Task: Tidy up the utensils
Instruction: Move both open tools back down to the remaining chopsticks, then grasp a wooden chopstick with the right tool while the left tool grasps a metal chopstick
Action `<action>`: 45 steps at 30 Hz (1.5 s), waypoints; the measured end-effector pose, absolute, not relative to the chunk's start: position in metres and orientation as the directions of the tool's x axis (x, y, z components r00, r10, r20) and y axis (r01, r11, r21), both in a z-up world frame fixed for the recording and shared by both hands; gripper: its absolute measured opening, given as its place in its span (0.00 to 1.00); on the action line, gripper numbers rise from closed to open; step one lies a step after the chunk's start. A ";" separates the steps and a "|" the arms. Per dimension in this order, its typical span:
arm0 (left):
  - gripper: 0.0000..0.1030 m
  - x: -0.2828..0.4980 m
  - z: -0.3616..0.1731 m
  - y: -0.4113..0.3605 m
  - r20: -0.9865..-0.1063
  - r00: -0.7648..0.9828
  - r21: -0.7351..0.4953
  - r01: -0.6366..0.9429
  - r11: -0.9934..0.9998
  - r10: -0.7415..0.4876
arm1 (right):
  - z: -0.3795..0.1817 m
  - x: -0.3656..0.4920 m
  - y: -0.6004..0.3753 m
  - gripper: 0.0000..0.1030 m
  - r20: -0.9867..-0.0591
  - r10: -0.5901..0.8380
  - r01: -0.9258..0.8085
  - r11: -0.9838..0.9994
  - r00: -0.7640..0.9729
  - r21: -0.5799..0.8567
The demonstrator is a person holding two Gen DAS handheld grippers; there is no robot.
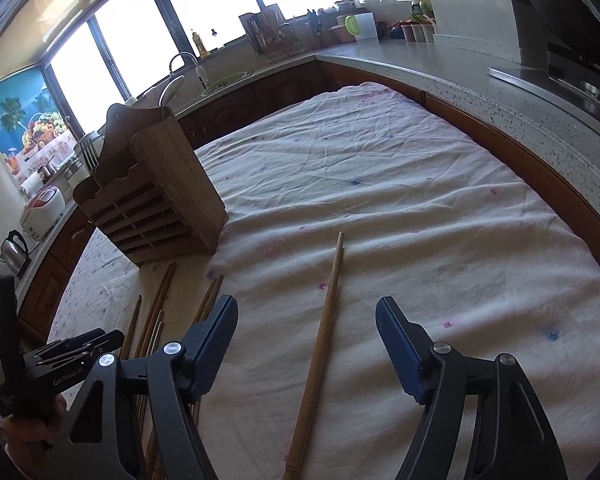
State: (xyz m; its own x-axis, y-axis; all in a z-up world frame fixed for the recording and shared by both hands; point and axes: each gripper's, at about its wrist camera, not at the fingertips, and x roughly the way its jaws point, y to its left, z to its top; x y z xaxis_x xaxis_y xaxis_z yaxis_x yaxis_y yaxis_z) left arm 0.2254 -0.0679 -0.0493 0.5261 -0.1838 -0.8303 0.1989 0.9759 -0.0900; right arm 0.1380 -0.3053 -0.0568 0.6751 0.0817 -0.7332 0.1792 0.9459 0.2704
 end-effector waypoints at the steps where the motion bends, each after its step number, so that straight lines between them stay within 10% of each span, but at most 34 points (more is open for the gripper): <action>1: 0.45 0.226 -0.049 -0.068 -0.831 0.522 -0.102 0.199 0.975 -0.194 | -0.057 0.139 -0.306 0.70 -0.733 0.083 0.180 0.945 0.675 0.272; 22: 0.44 0.251 -0.050 -0.096 -0.835 0.534 0.013 0.266 0.964 -0.136 | -0.079 0.175 -0.305 0.41 -0.801 0.042 0.183 0.965 0.597 0.187; 32: 0.06 0.255 -0.050 -0.109 -0.813 0.566 0.049 0.301 0.953 -0.137 | -0.083 0.202 -0.286 0.21 -0.826 -0.076 0.141 0.990 0.559 0.004; 34: 0.05 0.253 -0.050 -0.102 -0.813 0.560 0.016 0.293 0.956 -0.158 | -0.083 0.203 -0.287 0.08 -0.826 -0.070 0.137 0.991 0.559 0.008; 45: 0.04 0.211 0.006 -0.029 -0.731 0.602 -0.217 0.243 0.946 -0.322 | -0.030 0.163 -0.273 0.05 -0.742 0.167 0.057 0.962 0.649 0.267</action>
State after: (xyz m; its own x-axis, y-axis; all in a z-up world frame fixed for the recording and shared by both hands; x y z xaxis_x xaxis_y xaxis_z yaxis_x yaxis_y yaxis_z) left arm 0.2108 -0.0286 0.0059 0.6016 -0.3221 -0.7310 0.2429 0.9455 -0.2167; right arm 0.1626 -0.2731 -0.0301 0.6488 0.1673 -0.7423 0.0574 0.9620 0.2670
